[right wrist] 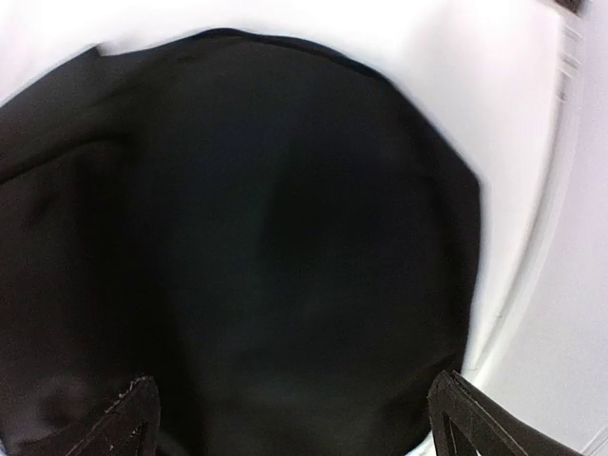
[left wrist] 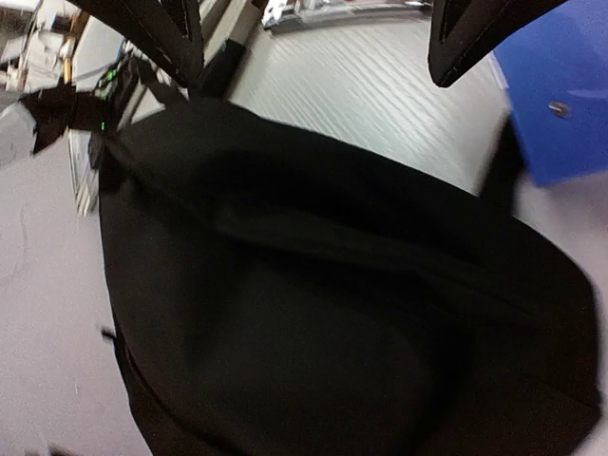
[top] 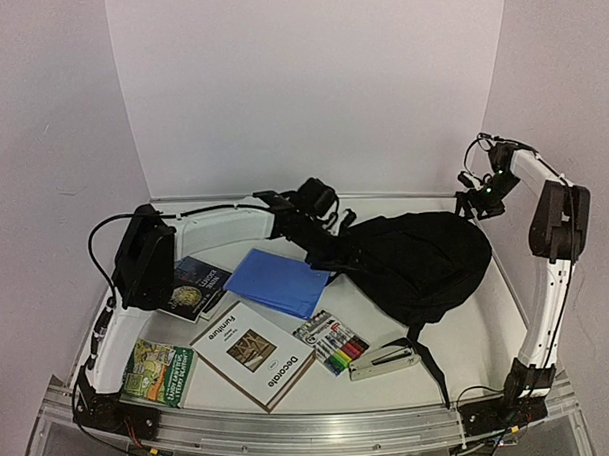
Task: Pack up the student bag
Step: Adjust the student bag at the center of the board.
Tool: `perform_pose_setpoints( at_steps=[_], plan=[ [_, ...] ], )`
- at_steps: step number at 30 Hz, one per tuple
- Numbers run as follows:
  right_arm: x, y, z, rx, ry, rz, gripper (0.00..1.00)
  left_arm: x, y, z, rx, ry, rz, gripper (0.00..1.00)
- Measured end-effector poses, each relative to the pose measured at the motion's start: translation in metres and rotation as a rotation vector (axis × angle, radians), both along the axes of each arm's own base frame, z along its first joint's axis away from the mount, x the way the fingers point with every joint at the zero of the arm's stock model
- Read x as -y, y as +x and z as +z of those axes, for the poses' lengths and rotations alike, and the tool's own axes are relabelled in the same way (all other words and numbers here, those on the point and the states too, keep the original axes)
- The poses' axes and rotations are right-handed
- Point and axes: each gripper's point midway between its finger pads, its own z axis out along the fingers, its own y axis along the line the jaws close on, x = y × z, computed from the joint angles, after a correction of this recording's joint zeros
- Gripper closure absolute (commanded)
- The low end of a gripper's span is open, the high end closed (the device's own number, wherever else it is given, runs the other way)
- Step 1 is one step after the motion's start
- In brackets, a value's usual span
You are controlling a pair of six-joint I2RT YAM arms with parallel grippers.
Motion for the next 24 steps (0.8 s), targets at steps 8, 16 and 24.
perform_pose_setpoints(
  at_steps=[8, 16, 24],
  plan=[
    [0.013, 0.012, -0.053, -0.084, -0.048, -0.022, 0.02, 0.036, -0.031, -0.028, -0.053, 0.004, -0.155, 0.24],
    [-0.010, -0.052, -0.089, -0.241, 0.045, 0.017, 0.04, 0.013, 0.034, -0.066, -0.142, -0.042, 0.011, 0.27],
    [-0.054, -0.160, -0.058, -0.387, 0.178, 0.101, 0.02, -0.011, 0.132, -0.054, -0.100, -0.185, 0.206, 0.22]
  ],
)
